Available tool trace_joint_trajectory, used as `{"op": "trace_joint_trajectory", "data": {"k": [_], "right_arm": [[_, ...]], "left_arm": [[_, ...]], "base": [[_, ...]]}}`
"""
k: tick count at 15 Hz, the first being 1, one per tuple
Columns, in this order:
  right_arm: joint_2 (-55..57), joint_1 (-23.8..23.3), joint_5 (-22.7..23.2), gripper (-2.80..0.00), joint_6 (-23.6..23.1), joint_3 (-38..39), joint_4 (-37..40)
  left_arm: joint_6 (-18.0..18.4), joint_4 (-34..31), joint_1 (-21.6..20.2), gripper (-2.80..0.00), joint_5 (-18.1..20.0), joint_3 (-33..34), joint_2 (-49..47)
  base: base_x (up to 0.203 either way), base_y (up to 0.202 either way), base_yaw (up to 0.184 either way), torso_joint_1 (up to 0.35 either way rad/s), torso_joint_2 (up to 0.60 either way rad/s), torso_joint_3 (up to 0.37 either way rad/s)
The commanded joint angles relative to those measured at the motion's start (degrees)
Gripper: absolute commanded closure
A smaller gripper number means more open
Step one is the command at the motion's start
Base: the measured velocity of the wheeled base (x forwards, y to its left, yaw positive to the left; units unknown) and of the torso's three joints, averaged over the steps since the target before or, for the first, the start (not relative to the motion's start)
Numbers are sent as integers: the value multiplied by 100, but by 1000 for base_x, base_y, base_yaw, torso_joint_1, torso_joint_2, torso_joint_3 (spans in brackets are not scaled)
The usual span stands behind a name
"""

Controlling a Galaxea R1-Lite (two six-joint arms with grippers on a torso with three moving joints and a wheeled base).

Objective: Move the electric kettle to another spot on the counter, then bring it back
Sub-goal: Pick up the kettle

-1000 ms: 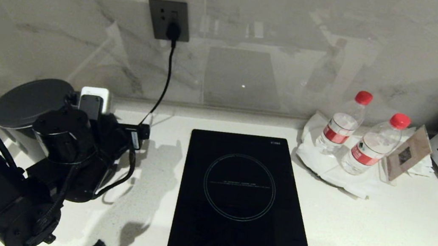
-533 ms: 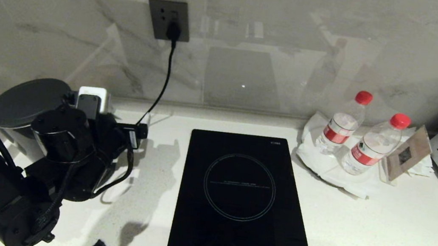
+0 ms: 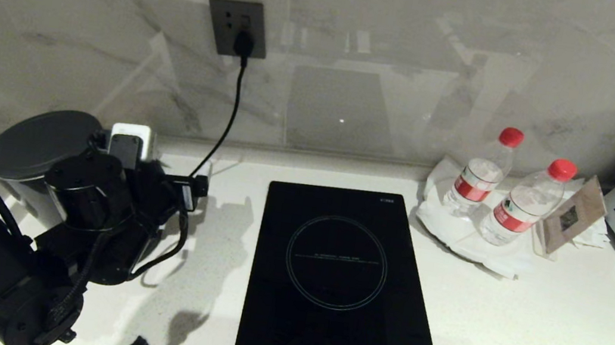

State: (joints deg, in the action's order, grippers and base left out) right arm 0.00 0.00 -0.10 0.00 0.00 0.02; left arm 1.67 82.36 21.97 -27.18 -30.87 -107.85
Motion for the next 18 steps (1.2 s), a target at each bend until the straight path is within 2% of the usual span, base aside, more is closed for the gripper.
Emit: {"op": "trace_joint_trajectory", "data": {"k": [1, 9, 10, 18], "right_arm": [[0, 0, 1, 0, 0, 0, -2], [0, 0, 1, 0, 0, 0, -2], [6, 0, 1, 0, 0, 0, 1], [0, 0, 1, 0, 0, 0, -2]], "left_arm": [[0, 61, 21, -280, -19, 49, 1], [-62, 87, 18, -280, -66, 108, -52], [-62, 87, 34, 0, -68, 125, -52], [-62, 96, 44, 0, -77, 108, -52]], "base": [[0, 0, 0, 0, 0, 0], [0, 0, 0, 0, 0, 0], [0, 0, 0, 0, 0, 0], [0, 0, 0, 0, 0, 0]]}}
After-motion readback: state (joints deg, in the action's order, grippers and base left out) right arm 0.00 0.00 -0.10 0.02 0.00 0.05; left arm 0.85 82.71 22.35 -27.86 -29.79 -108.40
